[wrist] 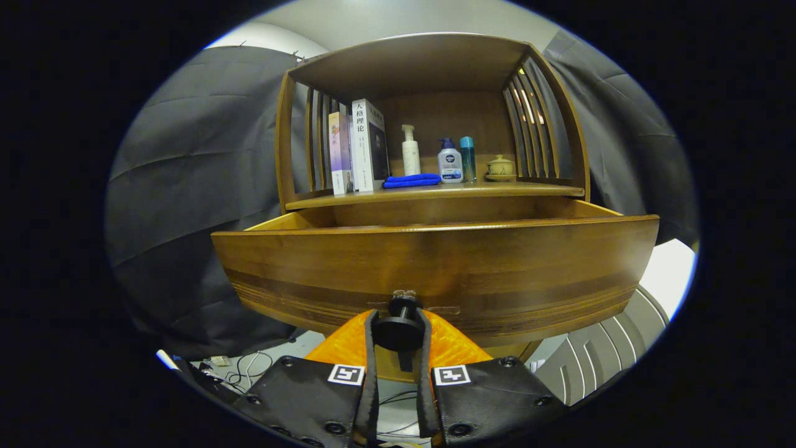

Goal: Pull open the drawer, take out the items inside it, and place them on the countertop above the cabinet.

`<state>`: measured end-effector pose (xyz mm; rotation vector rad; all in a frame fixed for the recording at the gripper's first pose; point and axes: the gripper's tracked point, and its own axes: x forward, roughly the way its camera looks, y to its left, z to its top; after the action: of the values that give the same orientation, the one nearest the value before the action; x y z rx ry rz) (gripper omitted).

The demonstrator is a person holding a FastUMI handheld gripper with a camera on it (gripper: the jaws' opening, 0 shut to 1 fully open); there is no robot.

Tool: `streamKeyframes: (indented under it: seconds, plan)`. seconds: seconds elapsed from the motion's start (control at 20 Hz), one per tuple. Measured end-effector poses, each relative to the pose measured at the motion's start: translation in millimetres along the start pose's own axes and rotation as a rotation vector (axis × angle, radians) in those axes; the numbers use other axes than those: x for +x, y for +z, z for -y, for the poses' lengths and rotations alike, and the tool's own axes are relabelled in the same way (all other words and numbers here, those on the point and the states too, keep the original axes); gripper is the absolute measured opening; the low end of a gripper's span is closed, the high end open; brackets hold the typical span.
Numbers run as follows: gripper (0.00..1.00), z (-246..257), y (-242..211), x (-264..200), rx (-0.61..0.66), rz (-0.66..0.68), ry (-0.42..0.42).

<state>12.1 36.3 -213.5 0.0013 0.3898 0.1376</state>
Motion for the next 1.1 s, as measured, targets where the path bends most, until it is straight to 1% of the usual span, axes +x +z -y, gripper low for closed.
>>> streamKeyframes:
  seconds: [0.5,1.0,1.1]
  plan:
    - [0.27,-19.2,-20.3,-42.2,-0.046,-0.040,0.091]
    - [0.27,-23.2,-30.2,-60.8,-0.084,-0.064,0.127]
    - [0.35,-24.0,-29.7,-61.7,-0.061,-0.068,0.152]
